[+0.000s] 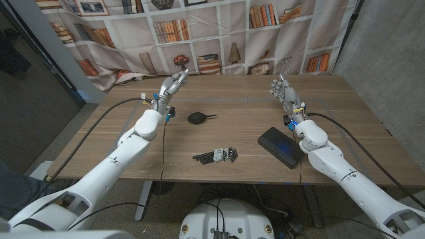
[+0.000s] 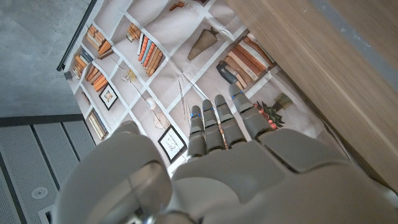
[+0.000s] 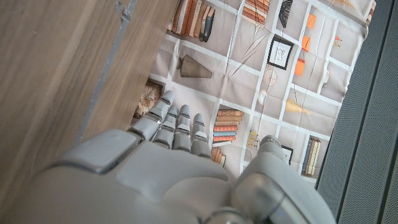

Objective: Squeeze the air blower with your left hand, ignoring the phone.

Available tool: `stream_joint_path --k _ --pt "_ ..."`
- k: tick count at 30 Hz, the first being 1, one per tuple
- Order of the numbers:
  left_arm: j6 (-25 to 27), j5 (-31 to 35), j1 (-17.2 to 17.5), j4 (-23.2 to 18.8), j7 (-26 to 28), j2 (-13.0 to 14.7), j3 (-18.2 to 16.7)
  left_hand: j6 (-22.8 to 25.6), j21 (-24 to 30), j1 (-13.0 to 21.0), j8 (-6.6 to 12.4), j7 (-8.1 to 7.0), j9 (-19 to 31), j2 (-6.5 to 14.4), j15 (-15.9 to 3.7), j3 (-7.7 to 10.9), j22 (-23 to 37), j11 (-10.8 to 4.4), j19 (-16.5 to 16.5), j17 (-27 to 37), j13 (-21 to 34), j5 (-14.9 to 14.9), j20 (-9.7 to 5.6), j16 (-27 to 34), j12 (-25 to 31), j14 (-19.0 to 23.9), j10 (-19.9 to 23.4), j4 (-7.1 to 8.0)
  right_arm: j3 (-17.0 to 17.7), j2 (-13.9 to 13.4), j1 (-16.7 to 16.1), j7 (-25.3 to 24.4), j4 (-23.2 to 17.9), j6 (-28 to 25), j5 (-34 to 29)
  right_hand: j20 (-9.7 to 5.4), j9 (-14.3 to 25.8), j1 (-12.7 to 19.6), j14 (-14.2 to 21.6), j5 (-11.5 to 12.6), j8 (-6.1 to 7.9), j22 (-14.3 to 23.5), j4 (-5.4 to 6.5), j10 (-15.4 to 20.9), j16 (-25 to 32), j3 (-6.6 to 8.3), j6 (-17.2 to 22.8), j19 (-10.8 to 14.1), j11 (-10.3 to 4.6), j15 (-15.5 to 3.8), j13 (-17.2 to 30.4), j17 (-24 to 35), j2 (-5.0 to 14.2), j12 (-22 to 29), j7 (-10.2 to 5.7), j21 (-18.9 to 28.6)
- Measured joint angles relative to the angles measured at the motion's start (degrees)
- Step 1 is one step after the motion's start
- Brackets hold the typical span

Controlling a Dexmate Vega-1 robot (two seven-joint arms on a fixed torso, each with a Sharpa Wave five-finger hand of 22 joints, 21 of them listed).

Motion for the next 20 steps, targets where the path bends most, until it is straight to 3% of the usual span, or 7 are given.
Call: stream_joint_path --k 6,20 --pt "-2.6 -6.6 -0.4 1.8 -4.4 -1.0 -0.6 -0.1 0.0 -1.0 0.00 -0.12 0.0 0.1 0.00 -0.24 0.0 0.00 0.0 0.0 0.0 0.0 -0.02 0.3 0.0 0.0 0.0 -0.24 0.2 -0.8 -0.6 -0.2 -1.1 -0.7 -0.1 0.00 0.0 0.0 0.0 -0.1 0.00 0.0 0.00 0.0 0.0 0.00 0.0 0.0 0.00 0.00 0.0 0.0 0.00 0.0 0.00 0.0" --pt "-3.1 -9.2 0.9 0.7 -4.6 -1.1 -1.2 -0.3 0.0 -1.7 0.46 -0.31 0.0 -0.5 -0.31 -0.71 0.0 -0.01 -0.6 0.0 0.0 0.0 -0.62 0.3 0.3 -0.3 0.0 -0.24 0.2 -1.0 -0.2 1.1 -1.0 -1.1 0.7 0.21 0.0 0.0 0.3 -0.2 0.00 0.0 -0.23 0.0 0.0 -0.24 0.0 0.2 0.00 0.30 0.0 0.0 0.00 0.0 0.00 0.0"
